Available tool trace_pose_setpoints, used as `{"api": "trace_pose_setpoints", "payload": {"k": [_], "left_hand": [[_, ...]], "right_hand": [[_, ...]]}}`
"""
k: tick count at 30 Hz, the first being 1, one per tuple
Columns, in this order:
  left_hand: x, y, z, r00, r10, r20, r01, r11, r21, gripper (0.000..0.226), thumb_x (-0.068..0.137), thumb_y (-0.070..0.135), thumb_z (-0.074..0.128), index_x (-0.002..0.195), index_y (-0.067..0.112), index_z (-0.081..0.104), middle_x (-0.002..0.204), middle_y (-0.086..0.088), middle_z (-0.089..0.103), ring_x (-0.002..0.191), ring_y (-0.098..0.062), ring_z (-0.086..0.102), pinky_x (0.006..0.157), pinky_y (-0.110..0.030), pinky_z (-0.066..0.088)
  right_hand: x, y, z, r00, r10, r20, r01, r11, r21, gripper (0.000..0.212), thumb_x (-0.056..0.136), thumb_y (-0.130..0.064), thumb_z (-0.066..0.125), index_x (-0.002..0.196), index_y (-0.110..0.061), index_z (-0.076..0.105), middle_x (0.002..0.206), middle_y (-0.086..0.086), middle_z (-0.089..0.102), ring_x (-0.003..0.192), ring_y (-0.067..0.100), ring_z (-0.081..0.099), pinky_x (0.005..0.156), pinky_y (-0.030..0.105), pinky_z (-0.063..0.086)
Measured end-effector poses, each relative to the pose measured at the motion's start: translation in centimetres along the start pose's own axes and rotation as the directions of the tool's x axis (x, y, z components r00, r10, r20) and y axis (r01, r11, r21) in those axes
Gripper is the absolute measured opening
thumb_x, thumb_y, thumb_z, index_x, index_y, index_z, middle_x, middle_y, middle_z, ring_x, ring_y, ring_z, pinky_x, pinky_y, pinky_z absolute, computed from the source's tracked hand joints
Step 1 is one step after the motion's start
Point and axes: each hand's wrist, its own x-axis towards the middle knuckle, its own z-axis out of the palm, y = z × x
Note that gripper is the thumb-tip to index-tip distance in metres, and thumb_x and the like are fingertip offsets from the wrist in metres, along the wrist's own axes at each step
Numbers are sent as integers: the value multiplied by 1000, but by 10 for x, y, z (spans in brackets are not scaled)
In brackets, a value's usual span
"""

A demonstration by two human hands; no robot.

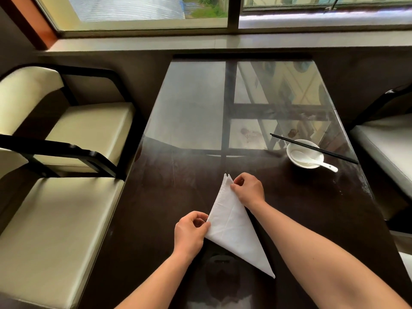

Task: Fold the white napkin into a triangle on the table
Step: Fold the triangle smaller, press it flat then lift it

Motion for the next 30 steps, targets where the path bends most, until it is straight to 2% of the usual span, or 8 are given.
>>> {"api": "trace_pose_setpoints", "payload": {"k": [5,11,14,16,18,23,27,30], "left_hand": [[-5,-3,2,999,46,-21,-43,990,137,11,84,26,75,84,35,69,79,12,66,76,-5,62,69,-26,54],[-21,-11,6,991,99,-95,-64,946,318,5,88,38,68,89,33,68,79,14,58,71,-4,57,55,-16,39],[-23,-13,7,989,92,-112,-47,936,350,7,89,41,66,88,34,67,78,14,57,70,-2,55,55,-18,40],[-24,-13,8,990,87,-113,-41,931,362,8,89,42,65,89,34,66,77,15,56,69,-2,55,54,-17,39],[-25,-14,8,991,72,-111,-28,935,354,7,89,43,66,88,35,66,77,15,56,68,-1,55,53,-16,38],[-25,-15,6,994,37,-105,-2,947,320,7,88,43,66,86,36,64,78,15,58,71,-2,56,56,-19,41],[-26,-17,3,994,28,-104,2,960,279,9,88,42,64,92,33,66,81,13,60,75,-4,57,62,-22,42],[-26,-19,0,994,18,-105,10,967,256,12,89,40,64,97,32,67,83,13,61,78,-5,58,64,-23,42]], "right_hand": [[4,-1,1,998,-50,32,51,998,-21,8,85,-32,69,89,-26,69,85,-6,68,84,17,64,72,31,49],[14,-7,0,984,-139,112,150,984,-97,12,85,-32,69,95,-27,68,87,-8,66,89,19,65,77,33,52],[21,-10,-3,969,-183,165,208,966,-152,31,88,-31,68,119,-29,66,97,-5,68,97,20,66,84,35,53],[25,-13,-4,949,-199,245,248,950,-191,49,91,-30,64,139,-33,54,112,-1,67,107,23,64,90,37,52],[29,-16,-5,921,-205,330,294,923,-249,54,94,-29,60,146,-37,46,124,4,63,115,26,61,95,40,50],[35,-20,-8,900,-209,382,332,897,-291,30,90,-27,65,120,-27,66,117,3,68,111,26,62,84,32,46],[34,-15,-14,916,-194,350,296,917,-266,15,84,-25,70,98,-21,65,96,-2,66,97,24,63,75,30,42],[31,-7,-19,925,-186,331,281,922,-265,15,82,-26,73,92,-21,64,89,-5,64,92,23,63,73,32,46]]}}
